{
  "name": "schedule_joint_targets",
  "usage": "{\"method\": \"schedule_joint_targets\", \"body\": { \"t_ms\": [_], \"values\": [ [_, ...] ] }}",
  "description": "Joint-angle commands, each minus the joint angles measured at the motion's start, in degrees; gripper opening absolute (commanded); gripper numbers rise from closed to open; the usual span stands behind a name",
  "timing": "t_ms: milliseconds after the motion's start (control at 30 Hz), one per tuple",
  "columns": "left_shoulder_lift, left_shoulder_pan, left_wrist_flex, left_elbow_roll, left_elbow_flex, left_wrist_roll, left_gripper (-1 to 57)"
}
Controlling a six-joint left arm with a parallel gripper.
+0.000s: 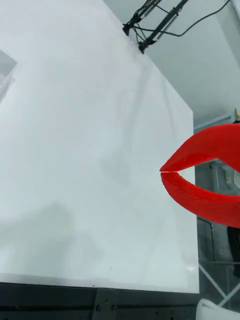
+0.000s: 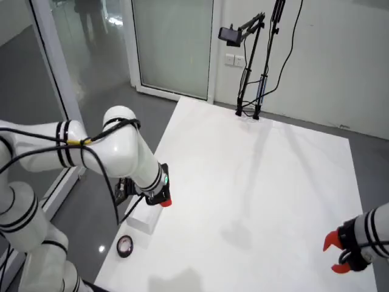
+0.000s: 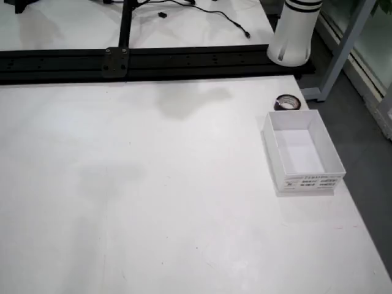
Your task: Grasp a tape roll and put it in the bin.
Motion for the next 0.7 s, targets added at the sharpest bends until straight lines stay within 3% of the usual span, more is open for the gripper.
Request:
{"method": "schedule_joint_targets", "body": {
  "t_ms": [33,700],
  "values": [
    [0.00,0.09,0.09,-0.09,-0.08,0.00,-0.5],
    [0.61,-0.44,0.26,0.62,-0.08,0.09,-0.5]
  ]
}}
